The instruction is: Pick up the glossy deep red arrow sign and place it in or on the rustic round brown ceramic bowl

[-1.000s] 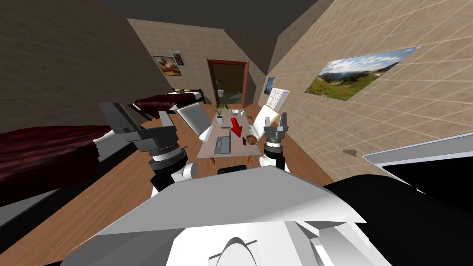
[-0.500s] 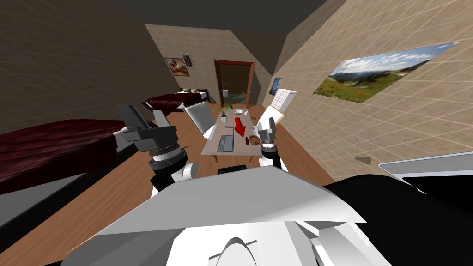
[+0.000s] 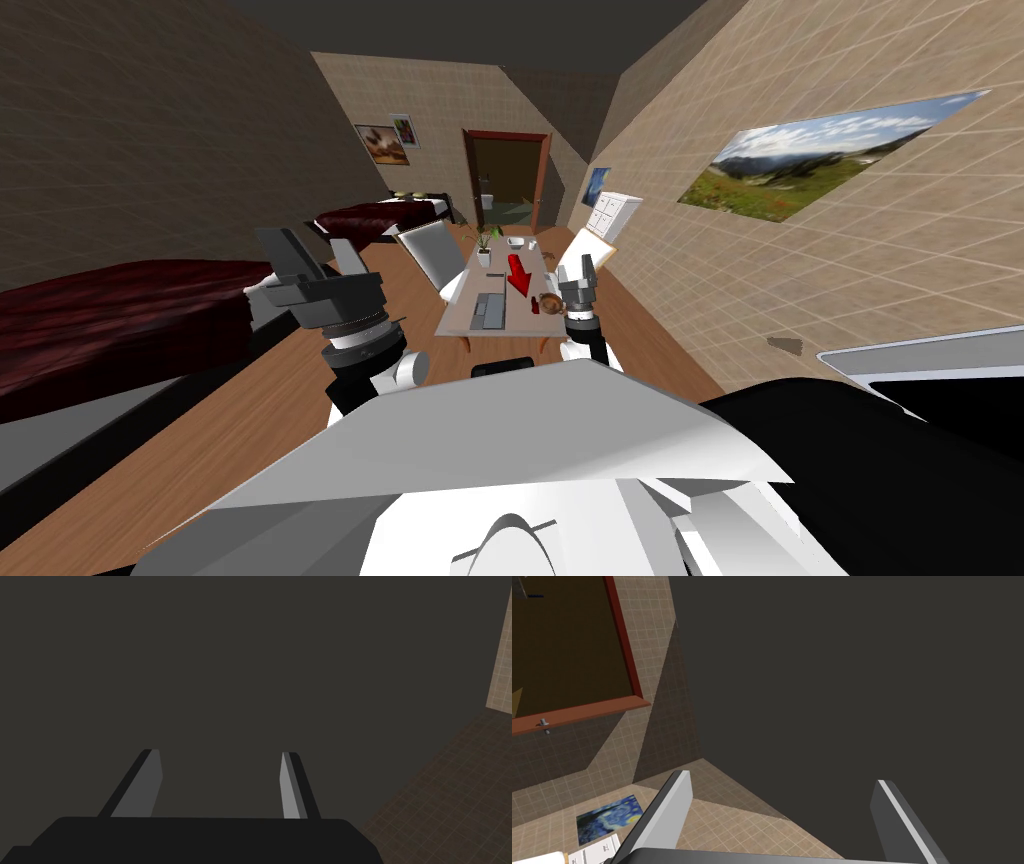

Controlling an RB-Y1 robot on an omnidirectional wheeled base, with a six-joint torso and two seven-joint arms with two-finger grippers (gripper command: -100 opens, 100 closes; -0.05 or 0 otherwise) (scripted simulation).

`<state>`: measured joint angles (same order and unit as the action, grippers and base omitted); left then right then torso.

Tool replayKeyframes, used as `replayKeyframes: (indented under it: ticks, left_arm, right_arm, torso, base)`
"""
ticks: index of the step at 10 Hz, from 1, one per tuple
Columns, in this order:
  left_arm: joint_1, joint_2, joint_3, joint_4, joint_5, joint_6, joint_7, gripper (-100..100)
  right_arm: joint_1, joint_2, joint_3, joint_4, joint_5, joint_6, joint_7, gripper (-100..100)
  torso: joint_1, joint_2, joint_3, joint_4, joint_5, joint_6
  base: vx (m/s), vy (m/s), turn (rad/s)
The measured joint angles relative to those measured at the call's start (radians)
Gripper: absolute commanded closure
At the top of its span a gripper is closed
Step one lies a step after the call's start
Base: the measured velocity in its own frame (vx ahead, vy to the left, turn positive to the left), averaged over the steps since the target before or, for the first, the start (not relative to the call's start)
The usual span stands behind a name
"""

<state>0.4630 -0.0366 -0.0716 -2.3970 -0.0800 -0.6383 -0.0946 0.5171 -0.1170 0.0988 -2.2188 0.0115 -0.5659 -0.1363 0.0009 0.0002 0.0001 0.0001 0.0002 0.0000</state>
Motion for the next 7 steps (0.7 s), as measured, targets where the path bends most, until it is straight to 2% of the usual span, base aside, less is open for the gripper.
replayKeyframes:
  ticks: [2,4,7]
  left_arm:
    - [0.000,0.000,0.000,0.000,0.000,0.000,0.000,0]
    - [0.000,0.000,0.000,0.000,0.000,0.000,0.000,0]
    - [0.000,0.000,0.000,0.000,0.000,0.000,0.000,0]
  right_arm:
    - [0.000,0.000,0.000,0.000,0.000,0.000,0.000,-100]
    - [0.019,-0.021,0.016,0.052,0.006,0.006,0.000,-100]
    - [0.004,-0.034,0.021,0.082,0.010,0.050,0.004,-100]
  torso:
    - [-0.001,0.000,0.000,0.000,0.000,0.000]
    - [0.001,0.003,0.002,0.001,0.000,0.000]
    - [0.000,0.001,0.001,0.000,0.000,0.000]
  base:
    - [-0.024,0.016,0.099]
    - [-0.035,0.028,0.140]
    - [-0.018,0.021,0.077]
